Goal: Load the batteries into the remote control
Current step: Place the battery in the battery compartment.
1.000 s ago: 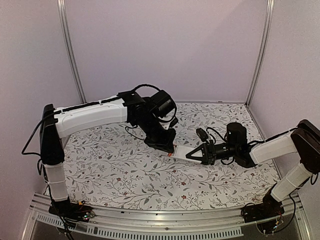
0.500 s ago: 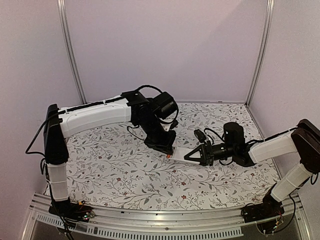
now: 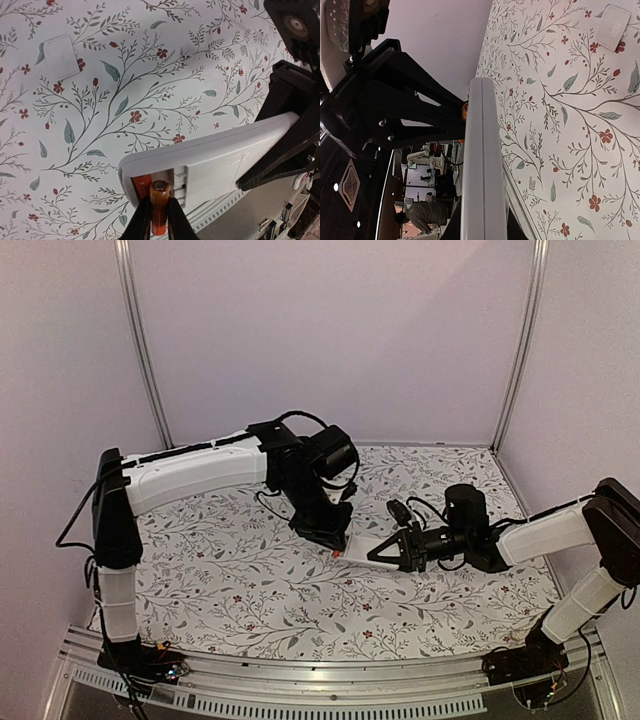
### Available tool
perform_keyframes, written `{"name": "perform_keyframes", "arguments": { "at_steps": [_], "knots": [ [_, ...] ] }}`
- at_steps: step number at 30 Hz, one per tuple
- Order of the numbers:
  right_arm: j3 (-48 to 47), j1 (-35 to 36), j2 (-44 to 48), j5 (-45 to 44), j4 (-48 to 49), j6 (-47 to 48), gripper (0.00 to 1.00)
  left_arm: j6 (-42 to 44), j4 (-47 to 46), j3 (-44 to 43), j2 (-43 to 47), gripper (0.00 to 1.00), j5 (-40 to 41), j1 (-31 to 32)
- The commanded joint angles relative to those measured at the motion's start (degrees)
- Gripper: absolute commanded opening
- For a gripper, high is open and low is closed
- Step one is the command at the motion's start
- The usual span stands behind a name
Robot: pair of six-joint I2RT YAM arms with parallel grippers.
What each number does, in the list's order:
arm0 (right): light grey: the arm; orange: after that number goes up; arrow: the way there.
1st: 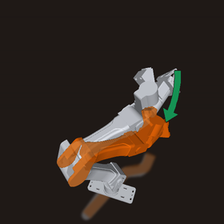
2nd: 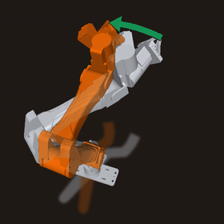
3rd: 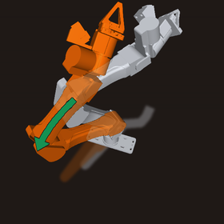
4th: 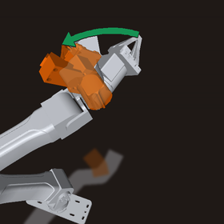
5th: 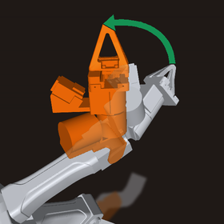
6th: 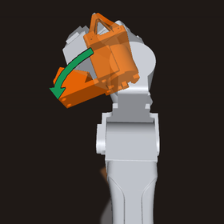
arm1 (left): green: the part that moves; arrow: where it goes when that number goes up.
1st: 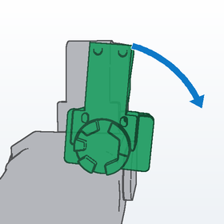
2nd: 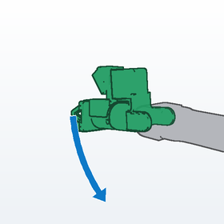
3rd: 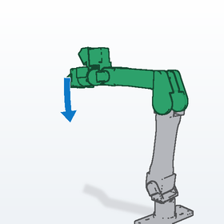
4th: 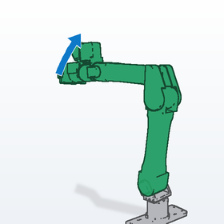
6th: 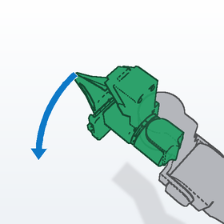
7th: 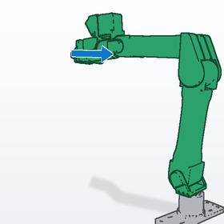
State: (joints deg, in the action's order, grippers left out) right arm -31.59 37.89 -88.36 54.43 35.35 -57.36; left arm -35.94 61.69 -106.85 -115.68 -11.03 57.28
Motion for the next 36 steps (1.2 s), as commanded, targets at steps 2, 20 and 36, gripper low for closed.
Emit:
{"name": "perform_keyframes", "arguments": {
  "at_steps": [2, 20, 36],
  "knots": [
    [-2.3, 0.8, -0.1, 1.4, 2.4, 1.6, 0.00, 0.3, 2.5, -1.3, -2.5, 0.15, 1.9, 0.1],
    [-1.9, 0.8, -0.6, 0.8, 4.0, 0.5, 0.00, -0.2, 2.7, -3.5, -3.7, 0.11, 0.6, 0.0],
    [-1.9, 0.9, -0.6, 1.0, 4.5, 0.3, 0.00, -0.8, 2.7, -5.2, -5.0, 0.20, -1.5, 0.0]
  ]
}}
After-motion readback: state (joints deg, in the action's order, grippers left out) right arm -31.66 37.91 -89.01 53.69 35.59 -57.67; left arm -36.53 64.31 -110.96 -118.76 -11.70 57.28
